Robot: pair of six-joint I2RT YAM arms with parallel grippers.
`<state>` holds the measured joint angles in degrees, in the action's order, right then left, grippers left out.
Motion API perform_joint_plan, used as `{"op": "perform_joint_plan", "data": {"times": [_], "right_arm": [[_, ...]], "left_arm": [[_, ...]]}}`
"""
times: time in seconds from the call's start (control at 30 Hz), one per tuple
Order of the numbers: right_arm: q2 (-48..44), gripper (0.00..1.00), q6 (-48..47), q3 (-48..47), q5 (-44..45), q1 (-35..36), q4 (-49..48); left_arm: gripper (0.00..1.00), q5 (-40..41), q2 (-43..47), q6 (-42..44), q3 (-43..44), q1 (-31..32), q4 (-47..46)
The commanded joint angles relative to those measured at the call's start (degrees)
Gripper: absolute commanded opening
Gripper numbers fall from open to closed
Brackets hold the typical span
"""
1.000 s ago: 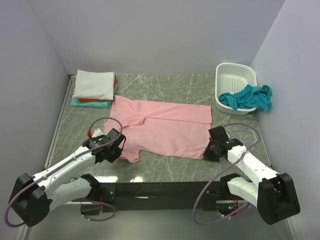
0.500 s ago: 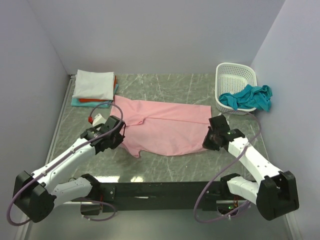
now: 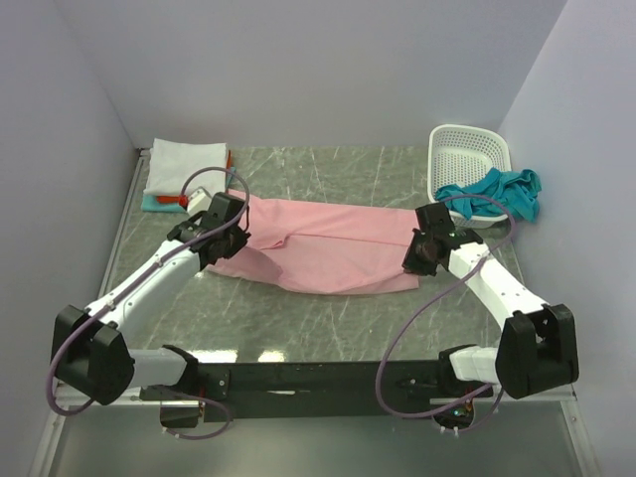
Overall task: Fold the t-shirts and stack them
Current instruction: Fold the tshirt
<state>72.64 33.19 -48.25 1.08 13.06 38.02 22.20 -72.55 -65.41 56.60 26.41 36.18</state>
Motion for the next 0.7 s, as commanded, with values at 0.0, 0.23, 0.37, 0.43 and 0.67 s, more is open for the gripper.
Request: {"op": "perform_joint_plan", "data": {"times": [0.0,0.23,0.37,0.43,0.67], "right_arm": [[1.79,0.00,-1.81,-3.95,0.85,-0.67,0.56],[4.96,0.00,-2.52,-7.20,1.56,-1.46,1.09],[6.10,0.00,-2.87,-8.61,1.73,-1.98,1.18],[6.72,0.00,-2.95,-8.88,1.64,-2.34,0.92],[9.36,0.00,-2.60,-9.23,0.76,-3.92,-1.02]], "left_arm": [[0.01,-0.14,-0.65,3.35,3.16,-1.54,-3.13],[0.01,0.22,-2.50,7.65,6.24,-4.08,-6.65],[0.01,0.04,-5.49,9.59,9.05,-4.88,-7.44],[0.01,-0.31,-7.33,10.38,10.19,-5.23,-8.66],[0.01,-0.31,-13.65,13.81,15.29,-5.85,-11.05]]}}
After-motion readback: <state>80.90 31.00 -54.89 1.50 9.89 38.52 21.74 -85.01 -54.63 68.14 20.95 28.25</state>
